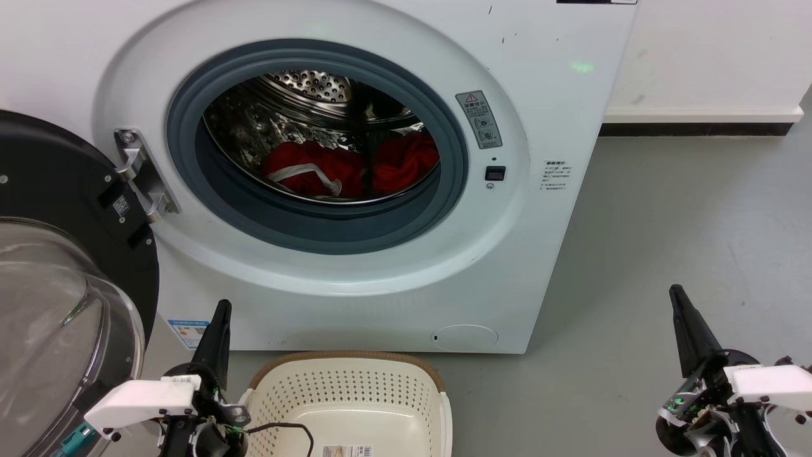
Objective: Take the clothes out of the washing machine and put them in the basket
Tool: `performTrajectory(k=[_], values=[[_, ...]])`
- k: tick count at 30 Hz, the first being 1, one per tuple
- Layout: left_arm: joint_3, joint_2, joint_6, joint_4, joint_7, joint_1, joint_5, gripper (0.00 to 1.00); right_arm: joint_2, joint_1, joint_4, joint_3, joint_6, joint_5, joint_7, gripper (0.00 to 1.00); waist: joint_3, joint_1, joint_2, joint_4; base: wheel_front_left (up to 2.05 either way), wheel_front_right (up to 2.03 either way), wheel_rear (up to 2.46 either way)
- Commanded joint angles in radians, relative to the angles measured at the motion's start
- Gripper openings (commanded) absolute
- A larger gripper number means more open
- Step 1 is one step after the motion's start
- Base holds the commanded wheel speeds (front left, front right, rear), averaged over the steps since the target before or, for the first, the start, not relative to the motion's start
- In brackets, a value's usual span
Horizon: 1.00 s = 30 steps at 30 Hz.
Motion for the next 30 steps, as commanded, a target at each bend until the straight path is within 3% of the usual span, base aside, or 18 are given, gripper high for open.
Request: performTrajectory(k=[1, 29, 30], values=[[0.003, 0.0, -0.004, 0.0, 0.002, -0.006, -0.002, 0.0, -0.004, -0.012, 0.001, -0.001, 0.0, 0.004, 0.001, 0.0, 0.0, 0.0, 0.0, 0.0, 0.0, 0.0, 0.0], [0.003, 0.0, -0.004, 0.0, 0.002, -0.006, -0.002, 0.0, -0.004, -0.012, 0.001, -0.001, 0.0, 0.004, 0.001, 0.0, 0.0, 0.0, 0.0, 0.0, 0.0, 0.0, 0.0], [0.0, 0.0, 0.0, 0.001, 0.0, 0.0, 0.0, 1.0, 0.0, 0.0, 0.001, 0.0, 0.0, 0.0, 0.0, 1.0, 0.0, 0.0, 0.0, 0.0, 0.0, 0.0, 0.0]])
